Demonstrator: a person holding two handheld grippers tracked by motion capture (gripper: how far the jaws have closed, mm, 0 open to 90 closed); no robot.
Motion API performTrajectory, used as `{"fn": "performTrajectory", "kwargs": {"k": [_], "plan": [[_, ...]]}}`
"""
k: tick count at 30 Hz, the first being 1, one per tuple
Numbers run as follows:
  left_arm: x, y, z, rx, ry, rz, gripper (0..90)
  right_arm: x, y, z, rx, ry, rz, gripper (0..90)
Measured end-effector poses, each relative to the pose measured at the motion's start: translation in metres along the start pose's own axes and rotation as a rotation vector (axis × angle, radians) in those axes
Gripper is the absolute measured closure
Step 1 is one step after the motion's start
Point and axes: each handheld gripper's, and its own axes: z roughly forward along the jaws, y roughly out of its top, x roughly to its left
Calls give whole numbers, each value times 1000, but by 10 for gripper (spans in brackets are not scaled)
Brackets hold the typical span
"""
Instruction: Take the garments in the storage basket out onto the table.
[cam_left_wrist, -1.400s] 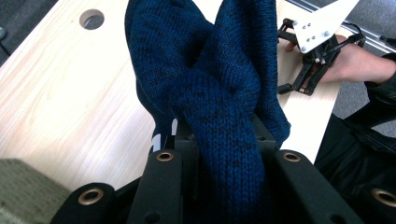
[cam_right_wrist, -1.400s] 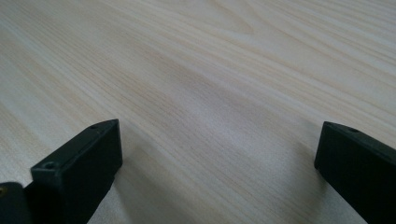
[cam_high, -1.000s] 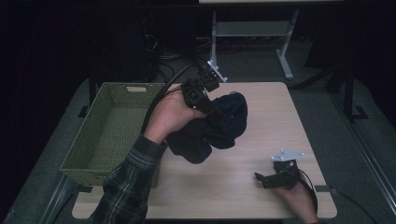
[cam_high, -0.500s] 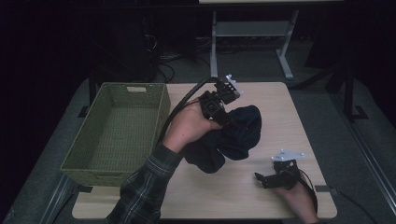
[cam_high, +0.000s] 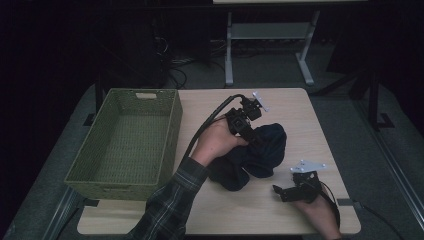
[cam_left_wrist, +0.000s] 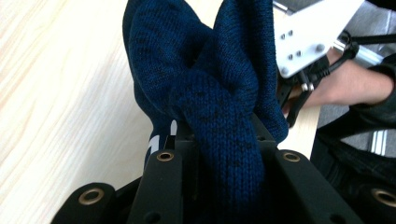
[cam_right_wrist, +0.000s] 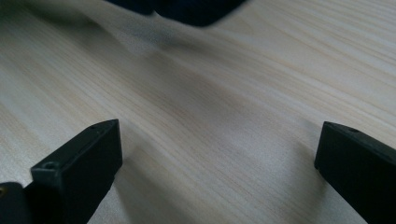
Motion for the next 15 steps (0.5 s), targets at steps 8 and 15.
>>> {"fn": "performTrajectory", "kwargs": {"k": [8,15], "plan": [[8,7,32,0,-47,8,723,0,0,0,-1,1,1,4],[24,7,55,-20,-79,-7,720,0,0,0,0,1,0,4]]}}
